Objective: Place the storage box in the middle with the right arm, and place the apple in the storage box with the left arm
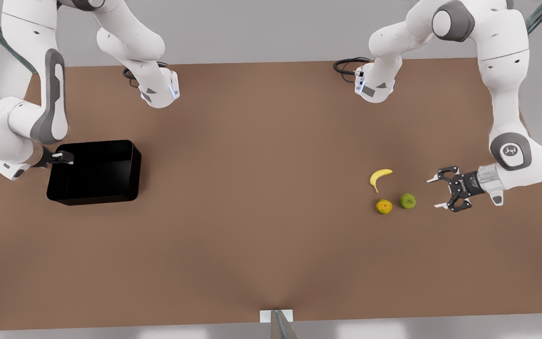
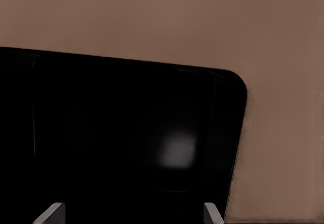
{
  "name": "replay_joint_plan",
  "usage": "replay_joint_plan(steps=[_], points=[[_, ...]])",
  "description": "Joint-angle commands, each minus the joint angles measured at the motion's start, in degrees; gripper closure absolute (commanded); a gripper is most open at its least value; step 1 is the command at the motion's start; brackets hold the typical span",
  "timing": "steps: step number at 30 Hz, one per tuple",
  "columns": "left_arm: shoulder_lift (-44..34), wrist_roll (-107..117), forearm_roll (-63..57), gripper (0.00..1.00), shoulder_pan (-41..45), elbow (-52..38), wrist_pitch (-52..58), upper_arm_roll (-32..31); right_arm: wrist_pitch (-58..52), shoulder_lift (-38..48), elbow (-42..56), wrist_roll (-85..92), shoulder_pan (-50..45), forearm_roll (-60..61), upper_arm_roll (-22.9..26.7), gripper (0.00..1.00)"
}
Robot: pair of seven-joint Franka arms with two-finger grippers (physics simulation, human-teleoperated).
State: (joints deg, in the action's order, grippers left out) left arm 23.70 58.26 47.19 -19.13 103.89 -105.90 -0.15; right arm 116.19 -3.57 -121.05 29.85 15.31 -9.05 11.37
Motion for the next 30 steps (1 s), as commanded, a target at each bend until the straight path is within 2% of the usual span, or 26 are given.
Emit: replay_joint_plan(steps=[1, 5, 10, 12, 17, 19, 24, 30], points=[[0.1, 0.0, 12.3, 0.0, 0.1, 0.1, -0.1, 0.0, 0.4, -0.2, 0.0, 0.6, -1.1, 0.0, 0.4, 0.0], [2.6, -2.5, 18.6, 0.0, 0.0, 3.1, 0.1, -0.3, 2.9, -5.0, 2.7, 5.5, -1.1, -0.1, 3.5, 0.0], [2.8, -5.8, 18.4, 0.0, 0.0, 6.1, -0.8, -3.4, 13.4, -5.8, -3.3, 7.8, -1.1, -0.1, 6.6, 0.0], [2.7, -8.6, 17.9, 0.0, 0.0, 7.4, -1.4, -4.5, 14.2, -6.6, -4.0, 7.9, -1.1, -0.1, 7.8, 0.0], [5.4, -9.0, 18.3, 0.0, -2.5, 7.5, -1.8, -4.2, 16.4, -10.0, -4.4, 7.9, 0.9, 0.3, 8.8, 0.0], [6.3, -9.7, 18.4, 0.0, -2.8, 7.6, -1.8, -4.0, 22.6, -11.0, -6.7, 9.3, 1.3, 0.4, 9.6, 0.0], [7.5, -10.0, 19.0, 0.0, -3.5, 7.7, -2.0, -3.8, 27.1, -15.7, -6.8, 9.4, 1.9, 0.7, 9.5, 0.0], [9.4, -12.3, 19.1, 0.0, -4.6, 7.6, -2.2, -3.7, 35.1, -15.1, -14.9, 9.6, 2.2, 0.7, 10.2, 0.0]])
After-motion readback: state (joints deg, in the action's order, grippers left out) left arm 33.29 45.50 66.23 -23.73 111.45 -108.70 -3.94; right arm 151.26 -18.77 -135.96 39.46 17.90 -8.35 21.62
